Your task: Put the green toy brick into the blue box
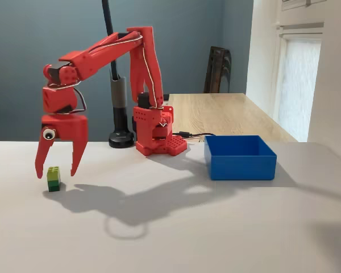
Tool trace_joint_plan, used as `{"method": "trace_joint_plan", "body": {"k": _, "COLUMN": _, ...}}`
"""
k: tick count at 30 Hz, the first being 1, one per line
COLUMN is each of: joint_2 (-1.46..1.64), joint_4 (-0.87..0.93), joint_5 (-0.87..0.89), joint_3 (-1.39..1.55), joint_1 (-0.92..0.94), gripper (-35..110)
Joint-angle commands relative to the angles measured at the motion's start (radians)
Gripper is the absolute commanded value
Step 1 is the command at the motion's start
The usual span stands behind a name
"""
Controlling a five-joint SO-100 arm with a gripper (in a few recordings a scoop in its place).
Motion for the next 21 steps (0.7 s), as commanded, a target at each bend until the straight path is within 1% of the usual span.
{"method": "trace_joint_plan", "body": {"k": 1, "joint_2": 0.009, "joint_4": -0.012, "joint_5": 0.014, "joint_3": -0.046, "joint_1": 0.005, "gripper": 25}}
{"method": "trace_joint_plan", "body": {"k": 7, "joint_2": -0.006, "joint_4": -0.055, "joint_5": 0.014, "joint_3": -0.012, "joint_1": 0.014, "gripper": 17}}
{"method": "trace_joint_plan", "body": {"k": 12, "joint_2": -0.006, "joint_4": -0.077, "joint_5": 0.012, "joint_3": 0.025, "joint_1": 0.017, "gripper": 1}}
{"method": "trace_joint_plan", "body": {"k": 18, "joint_2": 0.003, "joint_4": -0.069, "joint_5": -0.012, "joint_3": 0.032, "joint_1": 0.021, "gripper": 0}}
{"method": "trace_joint_plan", "body": {"k": 21, "joint_2": 0.009, "joint_4": -0.018, "joint_5": -0.041, "joint_3": 0.012, "joint_1": 0.009, "gripper": 0}}
